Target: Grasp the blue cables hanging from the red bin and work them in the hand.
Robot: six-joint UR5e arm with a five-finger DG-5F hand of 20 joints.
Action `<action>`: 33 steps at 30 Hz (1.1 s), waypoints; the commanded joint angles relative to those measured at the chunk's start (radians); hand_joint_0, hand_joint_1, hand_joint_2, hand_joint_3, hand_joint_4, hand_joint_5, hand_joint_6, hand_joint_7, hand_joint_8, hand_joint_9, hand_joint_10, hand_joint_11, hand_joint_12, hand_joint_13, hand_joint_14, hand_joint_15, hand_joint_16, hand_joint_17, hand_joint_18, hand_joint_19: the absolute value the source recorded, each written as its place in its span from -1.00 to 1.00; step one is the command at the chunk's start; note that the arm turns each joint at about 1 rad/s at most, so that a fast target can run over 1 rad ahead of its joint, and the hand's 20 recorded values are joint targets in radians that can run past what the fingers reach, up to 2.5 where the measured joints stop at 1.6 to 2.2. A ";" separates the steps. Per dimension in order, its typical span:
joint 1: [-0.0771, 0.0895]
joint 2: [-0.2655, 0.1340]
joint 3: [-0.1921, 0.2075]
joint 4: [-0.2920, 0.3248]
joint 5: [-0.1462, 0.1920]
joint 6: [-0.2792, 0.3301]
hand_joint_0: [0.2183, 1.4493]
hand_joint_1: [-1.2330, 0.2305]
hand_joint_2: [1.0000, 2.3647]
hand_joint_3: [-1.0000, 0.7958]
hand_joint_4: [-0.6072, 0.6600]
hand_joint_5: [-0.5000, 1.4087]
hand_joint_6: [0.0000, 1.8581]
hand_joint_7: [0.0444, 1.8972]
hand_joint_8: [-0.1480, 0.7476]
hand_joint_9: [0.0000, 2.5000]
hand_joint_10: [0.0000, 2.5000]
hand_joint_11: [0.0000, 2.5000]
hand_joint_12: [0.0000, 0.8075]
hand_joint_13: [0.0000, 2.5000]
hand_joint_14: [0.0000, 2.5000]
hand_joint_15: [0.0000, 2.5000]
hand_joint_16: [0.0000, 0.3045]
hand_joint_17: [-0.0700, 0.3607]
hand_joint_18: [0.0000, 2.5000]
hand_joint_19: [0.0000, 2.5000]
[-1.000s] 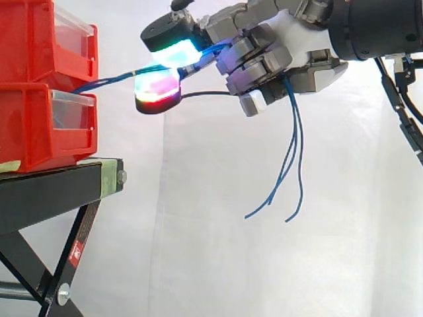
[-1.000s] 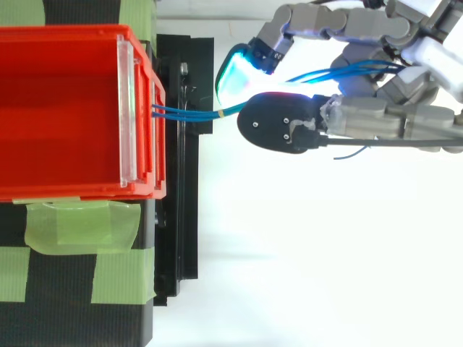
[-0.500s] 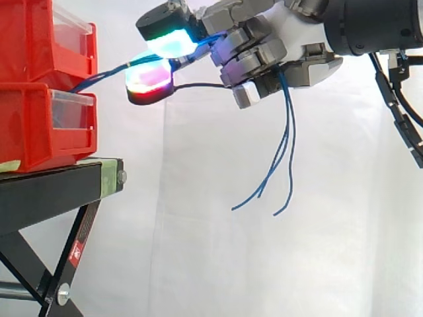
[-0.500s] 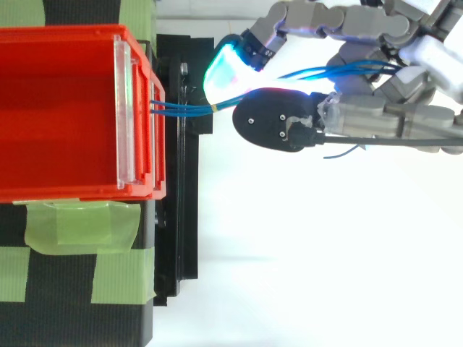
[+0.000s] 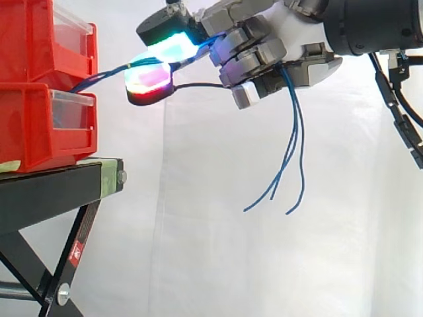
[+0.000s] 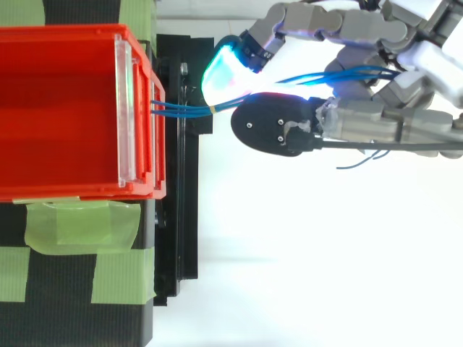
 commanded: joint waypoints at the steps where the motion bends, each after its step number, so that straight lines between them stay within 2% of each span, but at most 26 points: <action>1: 0.000 0.000 0.000 0.003 0.000 0.000 0.52 -0.16 -0.99 0.51 0.48 -0.13 -0.98 0.08 0.35 0.44 1.00 1.00 0.32 0.51 1.00 0.12 0.34 0.03 1.00 -0.39; 4: 0.002 0.000 0.001 0.002 0.000 0.000 0.54 -0.16 -0.99 0.54 0.41 -0.18 -0.98 0.08 0.35 0.44 1.00 1.00 0.32 0.51 1.00 0.12 0.34 0.03 1.00 -0.39; 11: 0.002 0.000 0.001 -0.001 0.000 0.002 0.54 -0.17 -0.99 0.56 0.42 -0.19 -0.98 0.09 0.35 0.44 1.00 1.00 0.32 0.51 1.00 0.12 0.34 0.03 1.00 -0.39; 14: 0.003 0.000 0.001 0.003 0.000 0.002 0.59 -0.17 -0.98 0.54 0.39 -0.25 -0.99 0.09 0.35 0.44 1.00 1.00 0.32 0.51 1.00 0.12 0.34 0.03 1.00 -0.39; 28: 0.005 0.000 0.001 0.002 0.001 0.017 0.62 -0.16 -0.97 0.51 0.40 -0.25 -0.99 0.10 0.35 0.44 1.00 1.00 0.32 0.51 1.00 0.12 0.34 0.03 1.00 -0.39; 29: 0.005 0.000 0.001 0.000 0.001 0.019 0.61 -0.16 -0.98 0.49 0.41 -0.25 -0.99 0.10 0.35 0.44 1.00 1.00 0.32 0.51 1.00 0.12 0.34 0.03 1.00 -0.39; 33: 0.005 0.000 0.001 0.000 0.001 0.031 0.42 -0.20 -0.97 0.17 0.45 -0.25 -0.99 0.10 0.35 0.44 1.00 1.00 0.32 0.51 1.00 0.12 0.34 0.03 1.00 -0.39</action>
